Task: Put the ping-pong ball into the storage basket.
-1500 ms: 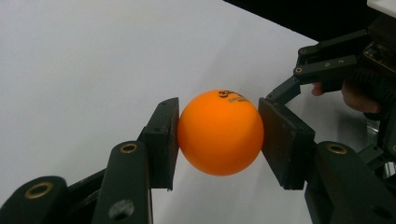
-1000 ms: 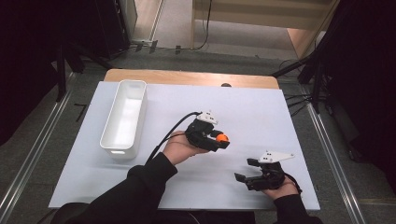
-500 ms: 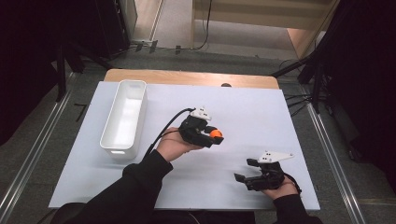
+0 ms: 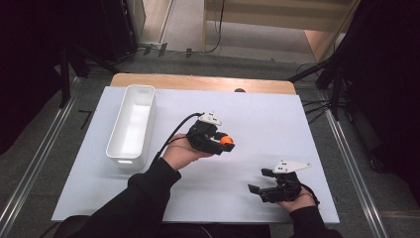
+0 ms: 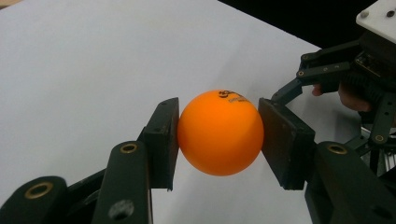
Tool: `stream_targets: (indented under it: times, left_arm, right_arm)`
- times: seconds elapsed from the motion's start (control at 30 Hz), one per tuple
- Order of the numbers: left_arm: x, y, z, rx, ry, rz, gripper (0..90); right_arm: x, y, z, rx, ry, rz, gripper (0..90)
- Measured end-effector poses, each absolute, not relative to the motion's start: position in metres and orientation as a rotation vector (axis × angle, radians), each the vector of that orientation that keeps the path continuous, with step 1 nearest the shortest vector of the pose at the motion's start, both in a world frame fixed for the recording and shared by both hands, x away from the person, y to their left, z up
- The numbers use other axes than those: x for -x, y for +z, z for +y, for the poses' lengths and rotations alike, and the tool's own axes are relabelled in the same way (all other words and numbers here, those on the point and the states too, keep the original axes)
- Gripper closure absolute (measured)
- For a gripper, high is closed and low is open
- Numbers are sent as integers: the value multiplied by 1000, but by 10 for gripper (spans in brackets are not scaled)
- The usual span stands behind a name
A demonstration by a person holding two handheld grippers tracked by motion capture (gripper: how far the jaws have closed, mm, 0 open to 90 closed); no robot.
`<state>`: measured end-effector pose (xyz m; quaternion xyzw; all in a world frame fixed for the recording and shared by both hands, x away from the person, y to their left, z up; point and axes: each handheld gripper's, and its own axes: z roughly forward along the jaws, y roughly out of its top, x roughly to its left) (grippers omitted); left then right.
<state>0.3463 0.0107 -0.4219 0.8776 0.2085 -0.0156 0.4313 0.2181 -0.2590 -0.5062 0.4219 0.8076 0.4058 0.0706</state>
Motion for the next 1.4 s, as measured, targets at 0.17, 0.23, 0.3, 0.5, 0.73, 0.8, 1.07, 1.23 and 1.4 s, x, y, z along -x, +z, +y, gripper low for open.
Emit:
stream_targets:
  times: [0.17,0.23,0.3,0.5,0.73,0.8,1.07,1.23,1.4]
  left_arm:
    - [-349,-420,15,-2185,-34,532,510]
    - [-350,-418,17,-2187,-29,532,510]
    - [-351,-417,18,-2178,-22,535,510]
    - [-354,-413,24,-2169,-12,553,510]
    - [-355,-408,29,-2161,13,566,510]
    - [-356,-406,30,-2153,15,569,510]
    - [-359,-401,36,-2163,51,581,510]
    - [-362,-399,41,-2153,41,601,510]
    - [-366,-397,47,-2150,40,616,510]
  right_arm:
    - [-218,-506,-259,-1268,1223,2429,159]
    - [-218,-506,-259,-1267,1220,2432,159]
    - [-218,-506,-259,-1266,1219,2432,159]
    - [-218,-506,-259,-1265,1217,2430,159]
    - [-218,-506,-259,-1265,1218,2430,159]
    - [-218,-506,-259,-1264,1217,2429,159]
    - [-218,-506,-258,-1267,1217,2438,159]
    - [-218,-506,-258,-1264,1218,2433,159]
    - [-218,-506,-258,-1262,1215,2436,159]
